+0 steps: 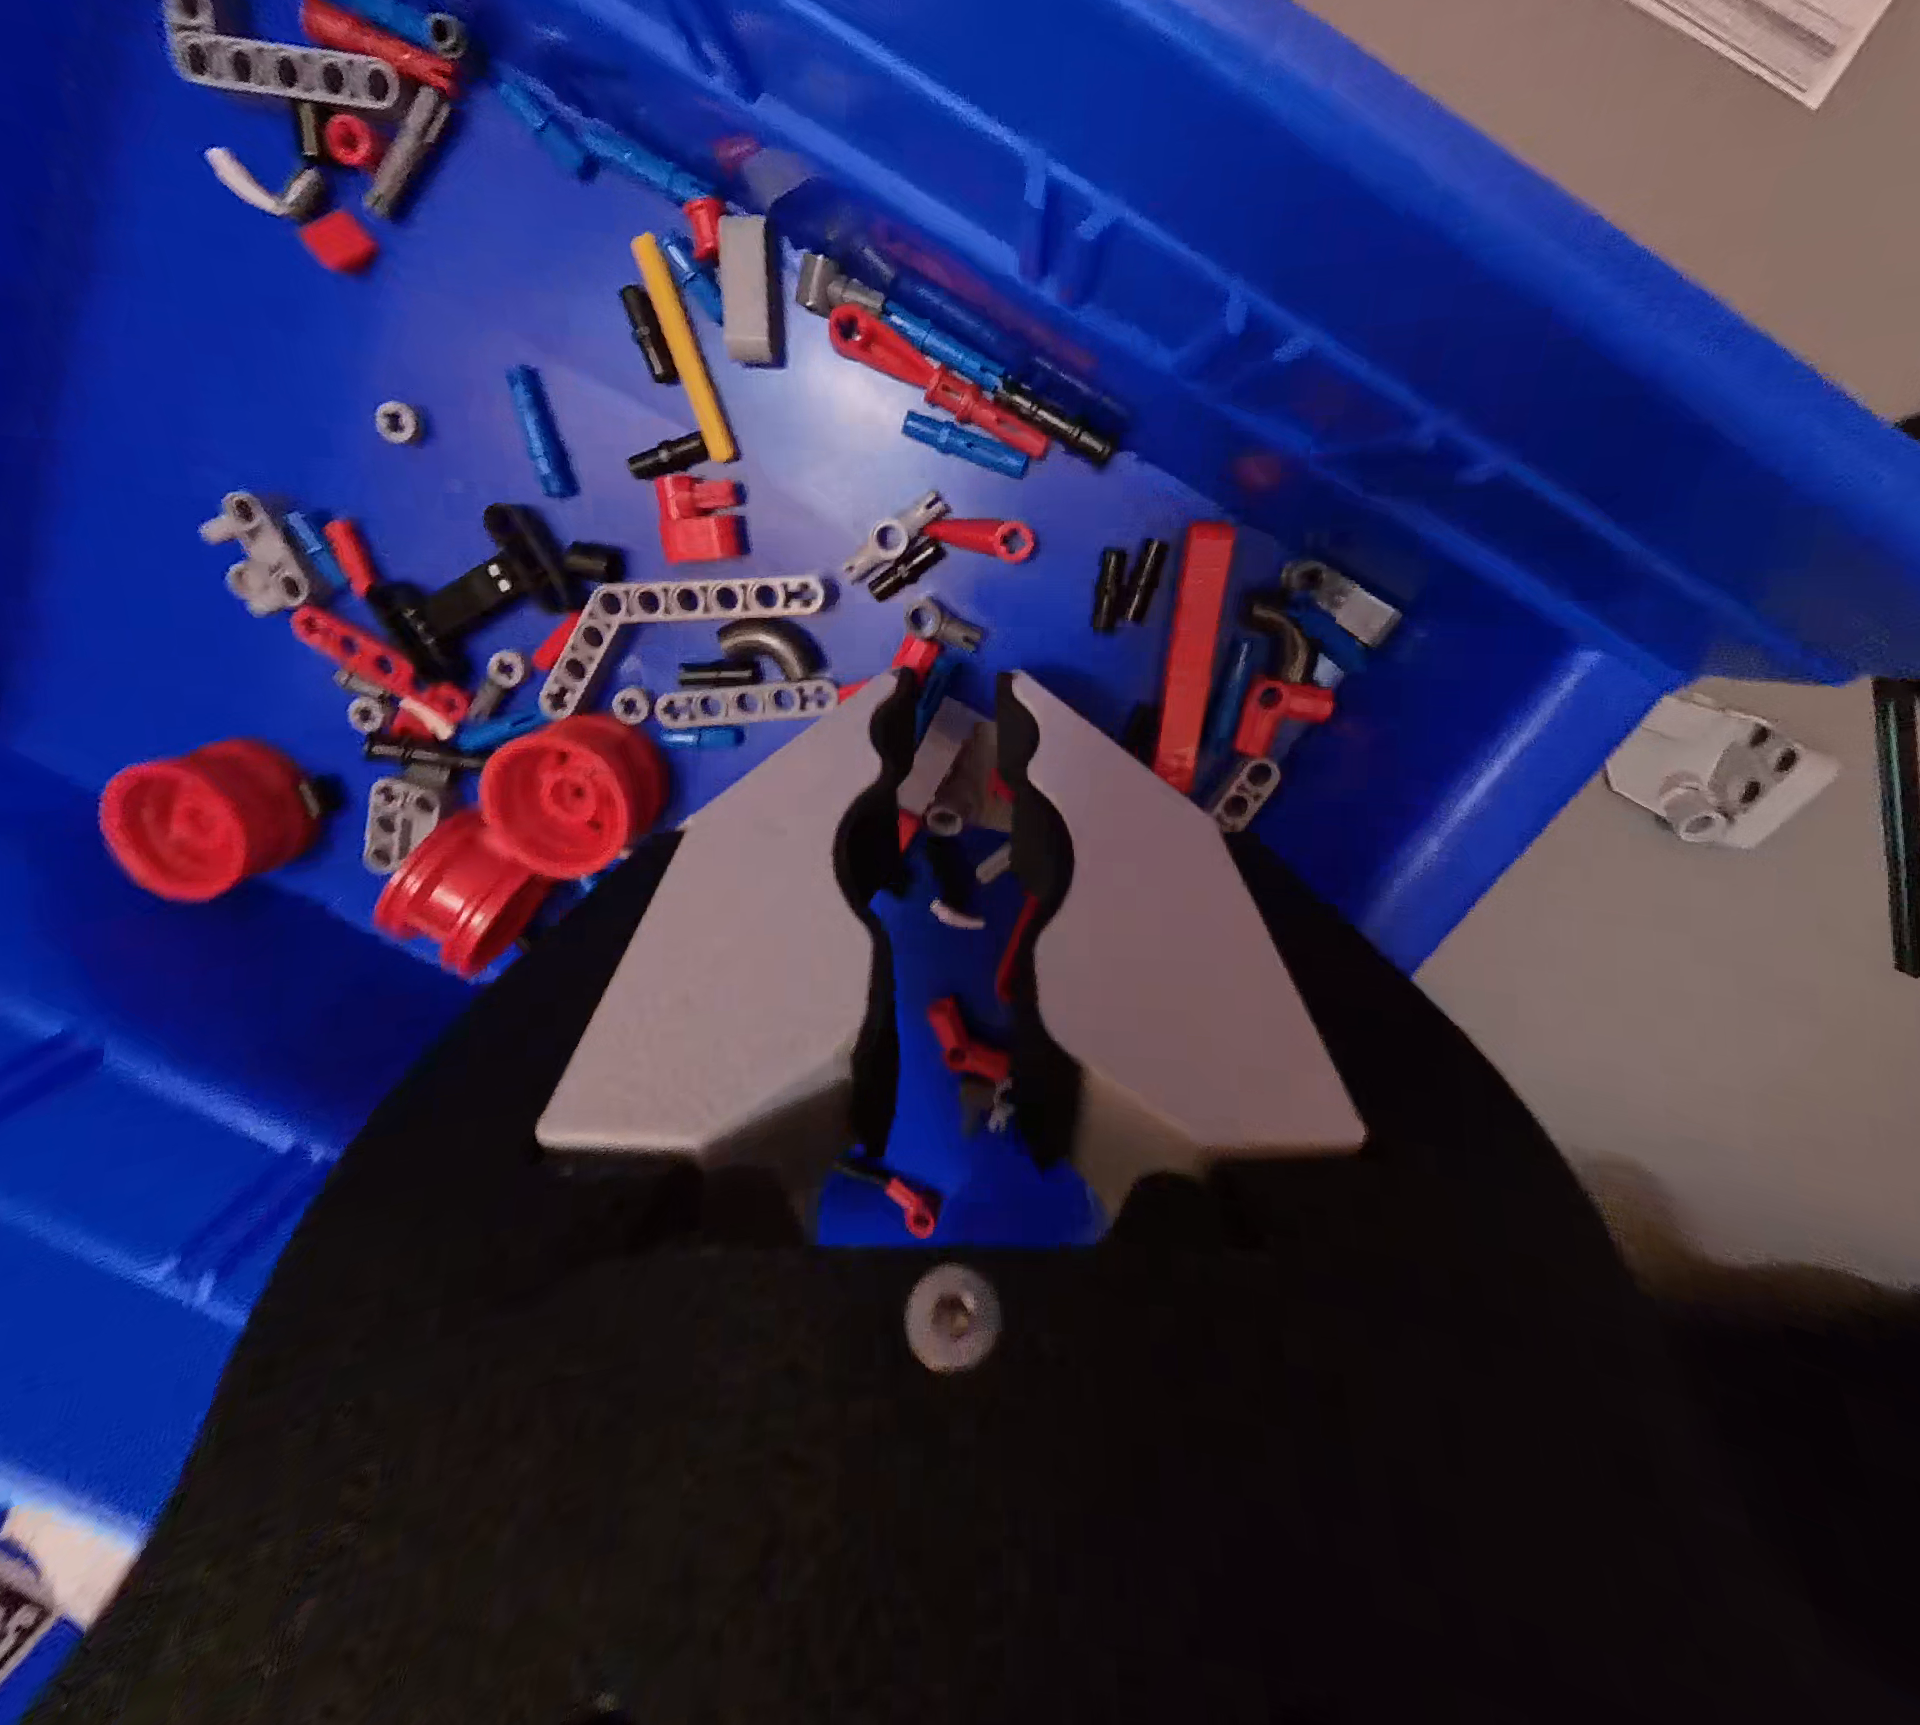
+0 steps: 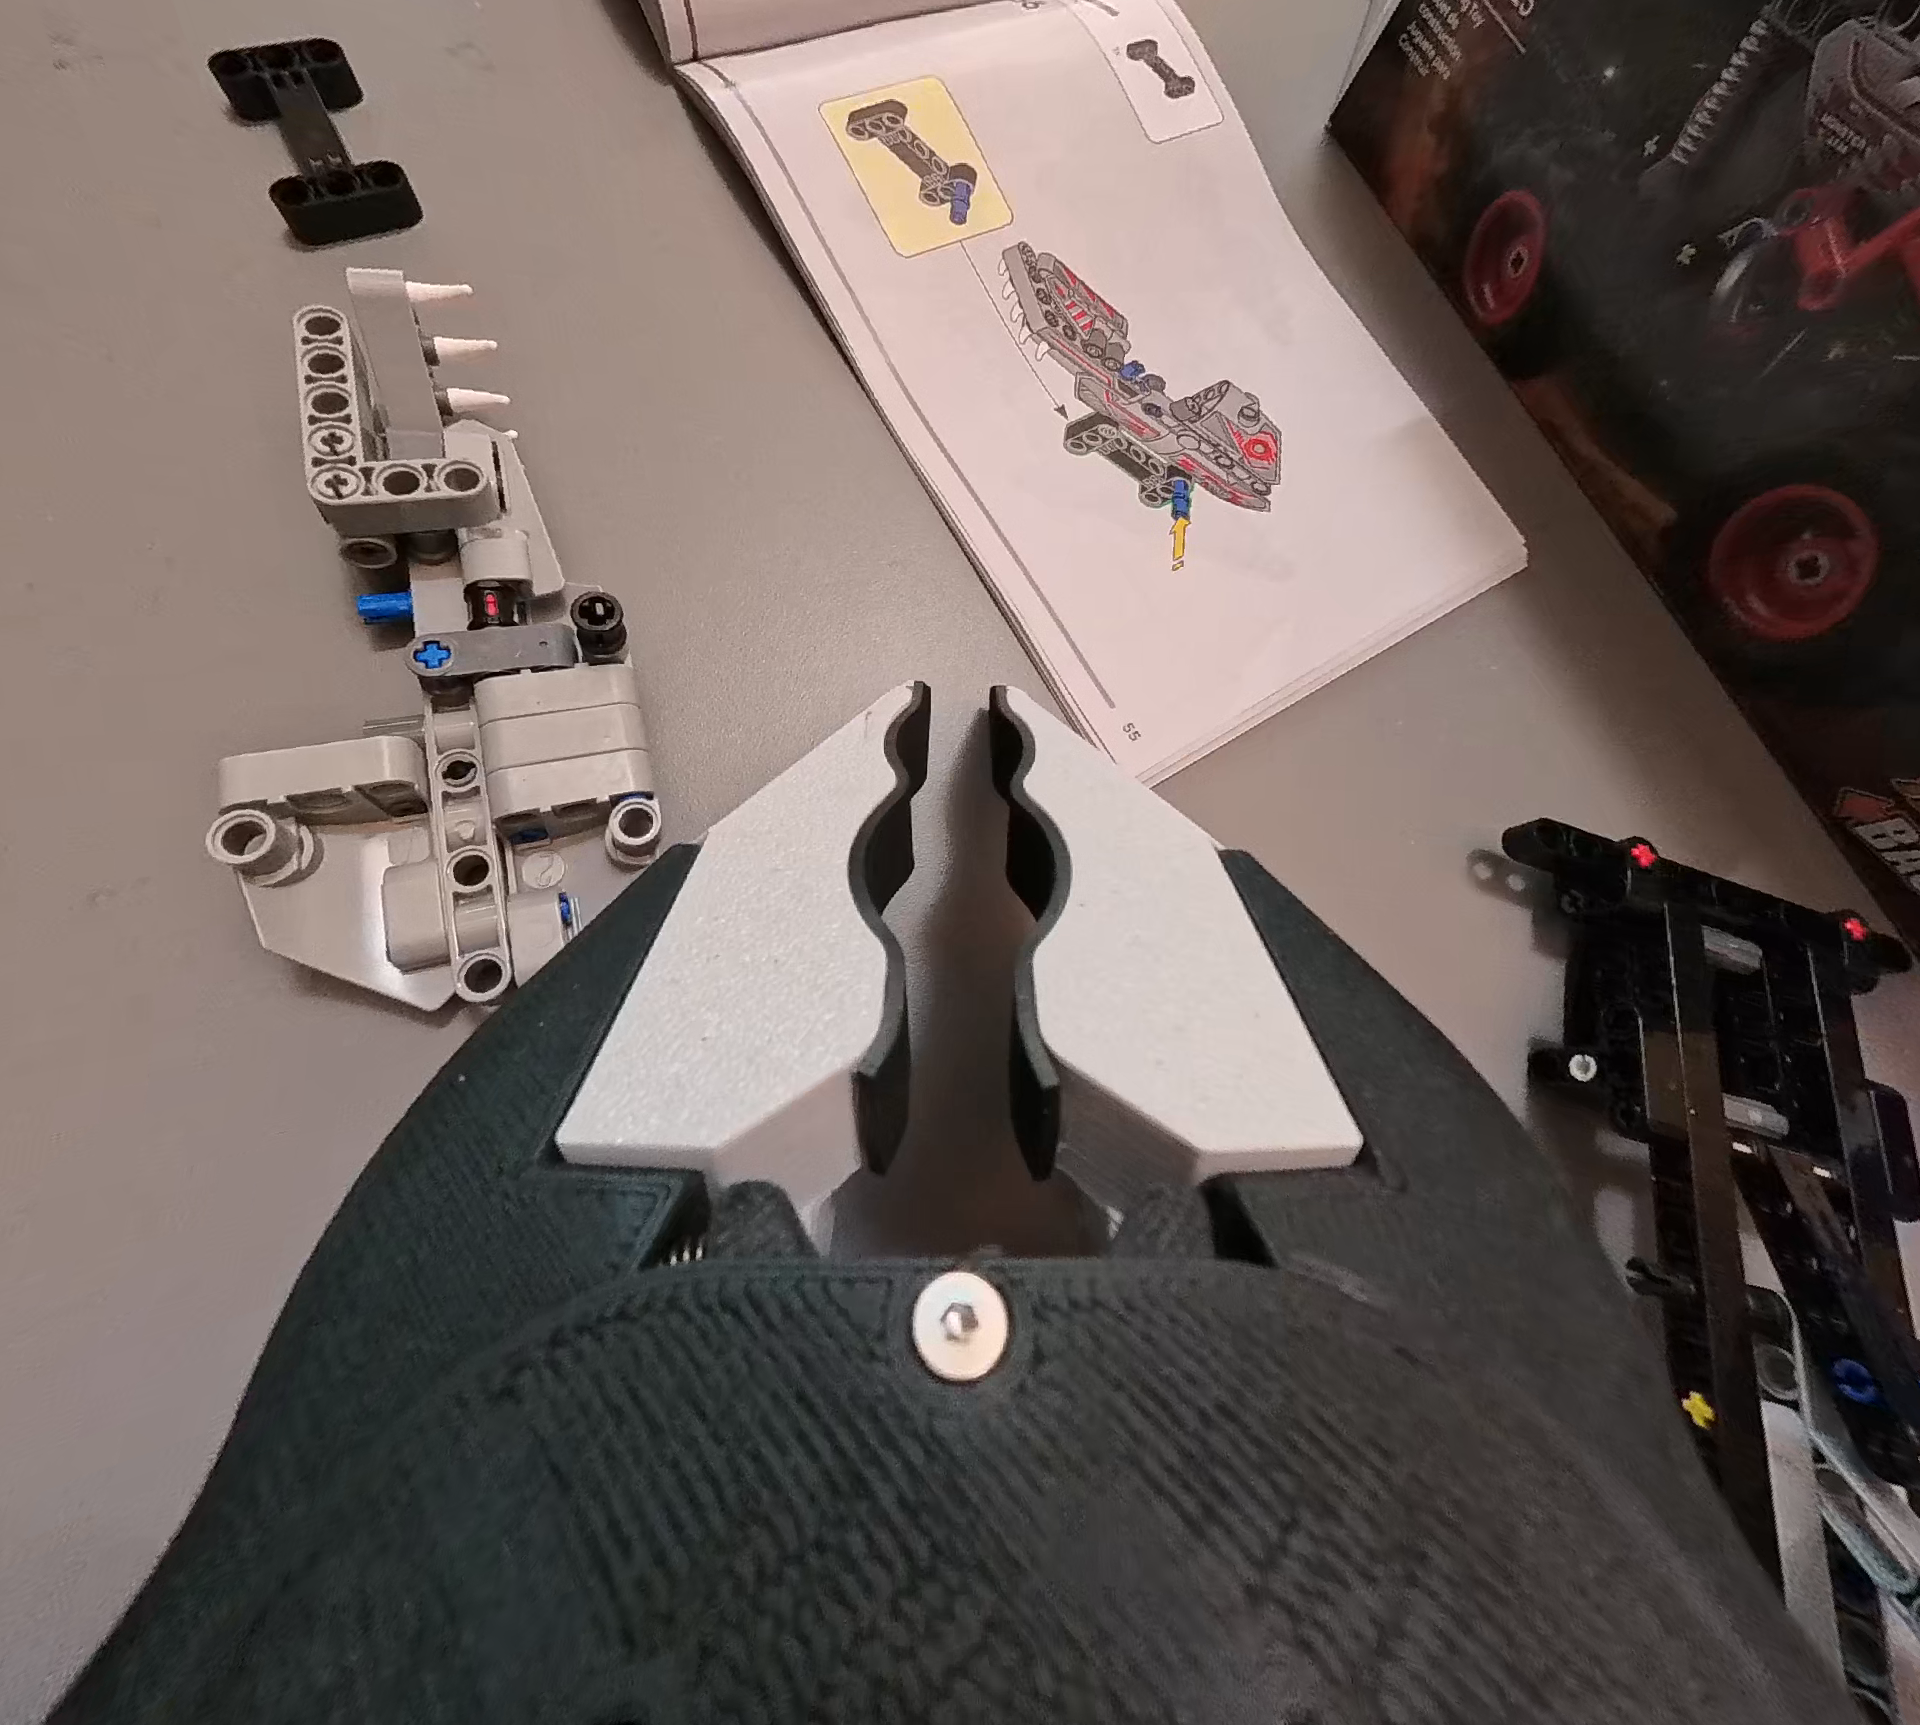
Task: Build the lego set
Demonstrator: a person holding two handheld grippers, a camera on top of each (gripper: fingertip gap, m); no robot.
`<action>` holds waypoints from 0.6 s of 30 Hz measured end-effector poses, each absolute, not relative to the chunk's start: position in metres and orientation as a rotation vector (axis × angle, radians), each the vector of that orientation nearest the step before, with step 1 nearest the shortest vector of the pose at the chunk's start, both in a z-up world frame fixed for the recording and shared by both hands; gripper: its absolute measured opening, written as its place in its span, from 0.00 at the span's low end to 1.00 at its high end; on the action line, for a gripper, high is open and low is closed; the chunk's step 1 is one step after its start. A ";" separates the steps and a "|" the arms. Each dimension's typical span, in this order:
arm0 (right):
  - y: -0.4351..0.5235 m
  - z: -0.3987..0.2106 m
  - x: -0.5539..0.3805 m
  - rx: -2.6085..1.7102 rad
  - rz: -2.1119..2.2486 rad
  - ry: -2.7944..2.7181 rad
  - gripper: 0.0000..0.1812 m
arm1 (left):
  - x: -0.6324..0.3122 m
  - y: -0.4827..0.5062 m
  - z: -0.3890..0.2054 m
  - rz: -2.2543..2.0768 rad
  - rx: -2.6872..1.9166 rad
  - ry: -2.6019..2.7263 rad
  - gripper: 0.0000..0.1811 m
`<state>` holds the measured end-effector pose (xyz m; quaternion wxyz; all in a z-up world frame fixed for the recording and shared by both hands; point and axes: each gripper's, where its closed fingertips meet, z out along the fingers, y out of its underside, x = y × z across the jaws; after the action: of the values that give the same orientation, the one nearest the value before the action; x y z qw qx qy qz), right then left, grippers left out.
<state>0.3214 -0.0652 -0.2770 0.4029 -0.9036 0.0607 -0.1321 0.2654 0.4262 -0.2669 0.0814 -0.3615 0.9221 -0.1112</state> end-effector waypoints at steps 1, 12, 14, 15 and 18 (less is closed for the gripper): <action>-0.065 -0.277 0.321 -2.283 -0.333 0.153 0.05 | 0.266 0.425 -0.271 -0.333 -1.079 2.771 0.08; -0.065 -0.277 0.321 -2.283 -0.327 0.155 0.05 | 0.267 0.450 -0.279 -0.197 -1.191 2.711 0.09; -0.065 -0.277 0.321 -2.283 -0.328 0.156 0.05 | 0.275 0.444 -0.273 -0.258 -1.147 2.674 0.09; -0.065 -0.277 0.321 -2.283 -0.329 0.156 0.05 | 0.280 0.433 -0.268 -0.350 -1.101 2.671 0.10; -0.065 -0.277 0.322 -2.283 -0.330 0.157 0.06 | 0.291 0.401 -0.260 -0.577 -0.997 2.664 0.14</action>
<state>0.3216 -0.0653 -0.2770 0.4031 -0.9036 0.0623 -0.1305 0.2913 0.4013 -0.2602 0.1192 -0.3410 0.9113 -0.1973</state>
